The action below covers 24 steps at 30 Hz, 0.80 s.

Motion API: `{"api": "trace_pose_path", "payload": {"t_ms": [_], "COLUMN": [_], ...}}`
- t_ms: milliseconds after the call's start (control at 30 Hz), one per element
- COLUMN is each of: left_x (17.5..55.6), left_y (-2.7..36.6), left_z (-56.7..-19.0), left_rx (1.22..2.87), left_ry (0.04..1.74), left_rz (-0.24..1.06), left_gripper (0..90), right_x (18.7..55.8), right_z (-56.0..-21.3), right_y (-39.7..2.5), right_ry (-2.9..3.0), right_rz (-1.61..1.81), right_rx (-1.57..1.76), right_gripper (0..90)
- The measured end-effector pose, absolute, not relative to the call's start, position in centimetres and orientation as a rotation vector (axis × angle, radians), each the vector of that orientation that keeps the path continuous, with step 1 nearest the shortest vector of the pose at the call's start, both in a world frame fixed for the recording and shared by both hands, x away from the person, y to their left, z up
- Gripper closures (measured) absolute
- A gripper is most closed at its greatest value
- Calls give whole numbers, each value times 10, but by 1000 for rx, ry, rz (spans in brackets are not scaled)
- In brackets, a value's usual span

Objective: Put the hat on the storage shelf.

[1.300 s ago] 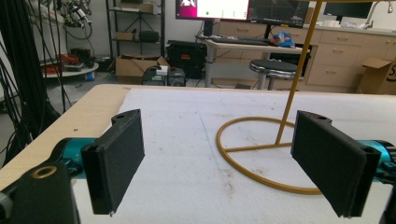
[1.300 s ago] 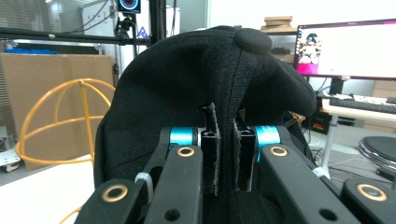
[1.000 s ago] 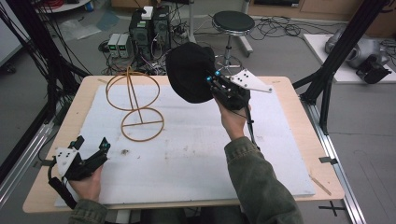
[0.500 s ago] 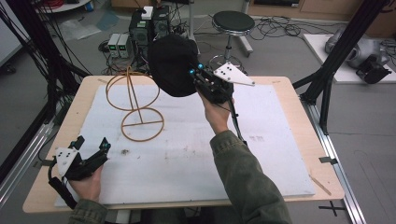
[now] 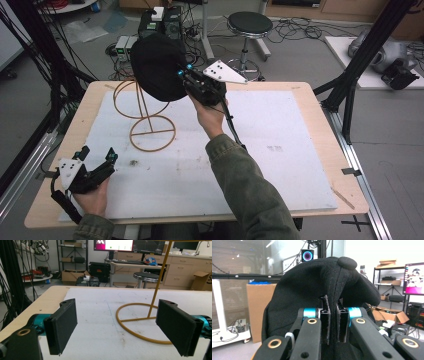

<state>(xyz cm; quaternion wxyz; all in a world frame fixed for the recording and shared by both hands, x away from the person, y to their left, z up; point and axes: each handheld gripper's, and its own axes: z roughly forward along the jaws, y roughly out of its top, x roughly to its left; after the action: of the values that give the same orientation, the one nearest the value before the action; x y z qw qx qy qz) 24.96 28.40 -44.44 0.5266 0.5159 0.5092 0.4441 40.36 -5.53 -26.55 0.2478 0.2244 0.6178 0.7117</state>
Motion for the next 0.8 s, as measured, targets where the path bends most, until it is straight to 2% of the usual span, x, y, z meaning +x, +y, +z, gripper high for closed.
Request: {"api": "trace_pose_path", "payload": {"t_ms": [800], "left_x": [245], "left_y": [291], "left_z": [-443], "left_rx": [1192], "left_ry": [1234], "left_rz": [1050], "left_gripper": [175], "right_x": [408], "right_z": [-256], "right_y": [2], "right_ry": [1896], "right_rz": [1908], "right_rx": [489], "right_gripper": [861]}}
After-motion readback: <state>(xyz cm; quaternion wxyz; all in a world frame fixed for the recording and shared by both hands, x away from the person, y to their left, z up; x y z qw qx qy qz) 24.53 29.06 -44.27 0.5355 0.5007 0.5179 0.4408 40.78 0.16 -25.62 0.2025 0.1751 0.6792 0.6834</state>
